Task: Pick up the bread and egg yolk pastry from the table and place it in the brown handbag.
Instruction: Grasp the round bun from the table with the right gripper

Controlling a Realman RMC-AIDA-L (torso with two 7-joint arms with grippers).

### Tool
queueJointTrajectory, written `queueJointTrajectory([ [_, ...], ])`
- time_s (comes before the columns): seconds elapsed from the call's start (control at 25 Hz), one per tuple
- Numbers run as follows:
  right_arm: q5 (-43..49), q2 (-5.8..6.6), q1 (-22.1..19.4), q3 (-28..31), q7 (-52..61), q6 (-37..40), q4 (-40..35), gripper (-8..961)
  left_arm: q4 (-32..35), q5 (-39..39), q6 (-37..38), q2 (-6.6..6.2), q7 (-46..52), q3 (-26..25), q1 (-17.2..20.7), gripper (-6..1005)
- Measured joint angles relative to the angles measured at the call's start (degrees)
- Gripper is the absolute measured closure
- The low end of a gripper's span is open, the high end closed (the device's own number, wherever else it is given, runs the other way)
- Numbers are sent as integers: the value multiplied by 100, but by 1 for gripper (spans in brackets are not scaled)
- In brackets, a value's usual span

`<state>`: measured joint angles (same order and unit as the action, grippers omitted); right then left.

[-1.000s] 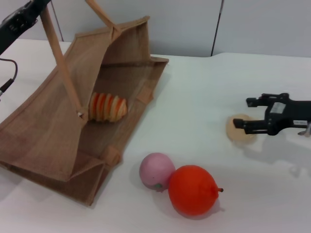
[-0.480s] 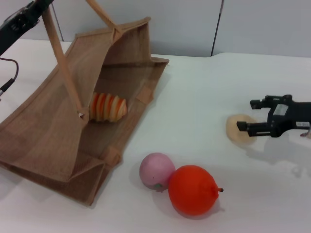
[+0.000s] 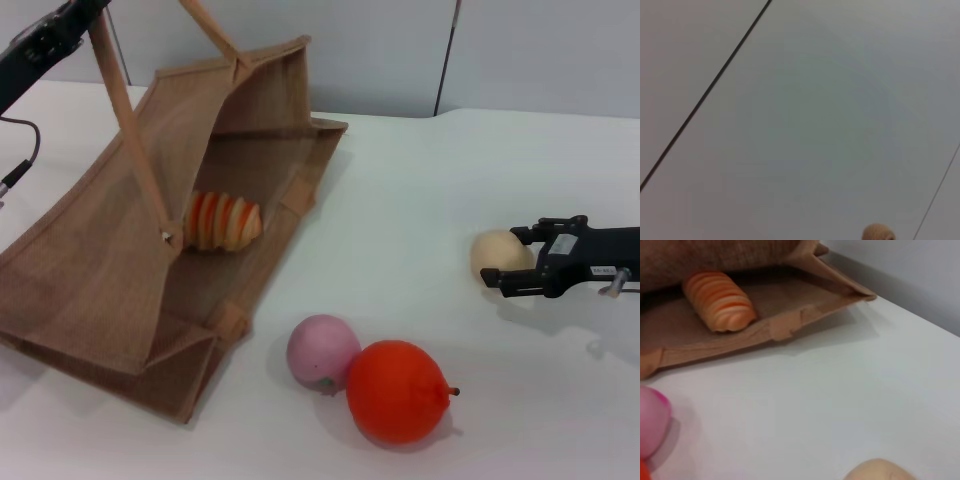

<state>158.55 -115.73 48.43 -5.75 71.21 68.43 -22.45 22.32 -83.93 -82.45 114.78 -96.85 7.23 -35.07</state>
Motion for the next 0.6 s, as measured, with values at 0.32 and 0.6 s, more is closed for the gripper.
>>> queueJointTrajectory([
  [0.32, 5, -5, 6, -6, 48, -292, 53, 193, 0, 0, 1, 0, 0, 3, 0, 883],
  [0.6, -4, -11, 9, -6, 52, -398, 57, 220, 0, 0, 1, 8, -8, 7, 1, 883],
])
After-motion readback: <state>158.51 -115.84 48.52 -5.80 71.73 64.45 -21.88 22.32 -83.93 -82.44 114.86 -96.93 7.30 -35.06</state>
